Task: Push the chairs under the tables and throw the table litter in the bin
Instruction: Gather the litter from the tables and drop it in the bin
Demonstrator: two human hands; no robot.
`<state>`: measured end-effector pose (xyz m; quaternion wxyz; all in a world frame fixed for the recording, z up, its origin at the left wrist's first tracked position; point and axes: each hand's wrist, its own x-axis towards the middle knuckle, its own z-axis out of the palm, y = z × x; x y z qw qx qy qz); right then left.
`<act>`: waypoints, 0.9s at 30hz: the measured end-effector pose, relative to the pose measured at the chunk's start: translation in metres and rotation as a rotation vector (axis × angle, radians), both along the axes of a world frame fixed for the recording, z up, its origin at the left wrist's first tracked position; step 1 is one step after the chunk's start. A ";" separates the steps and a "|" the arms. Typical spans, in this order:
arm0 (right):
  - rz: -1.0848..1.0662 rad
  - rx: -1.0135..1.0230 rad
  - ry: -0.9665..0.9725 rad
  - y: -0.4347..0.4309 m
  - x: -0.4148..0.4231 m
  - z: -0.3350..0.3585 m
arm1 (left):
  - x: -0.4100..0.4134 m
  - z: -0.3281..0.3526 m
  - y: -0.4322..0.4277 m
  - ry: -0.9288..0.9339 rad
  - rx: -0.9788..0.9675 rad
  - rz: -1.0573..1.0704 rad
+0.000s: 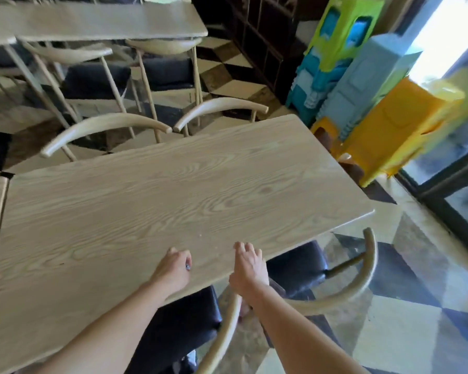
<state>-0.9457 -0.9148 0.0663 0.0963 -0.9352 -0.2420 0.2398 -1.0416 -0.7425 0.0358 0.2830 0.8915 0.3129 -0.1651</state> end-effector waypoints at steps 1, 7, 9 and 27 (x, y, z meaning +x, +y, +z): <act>-0.003 0.008 -0.032 -0.028 0.004 0.009 | 0.005 0.012 -0.028 -0.016 0.003 -0.038; -0.178 0.039 -0.154 -0.227 0.012 0.049 | 0.039 0.054 -0.210 -0.018 0.037 -0.336; -0.290 0.055 -0.176 -0.293 0.012 0.061 | 0.051 0.063 -0.269 -0.015 0.064 -0.461; -0.733 -0.022 -0.221 -0.562 0.028 0.069 | 0.171 0.078 -0.516 -0.083 0.110 -1.035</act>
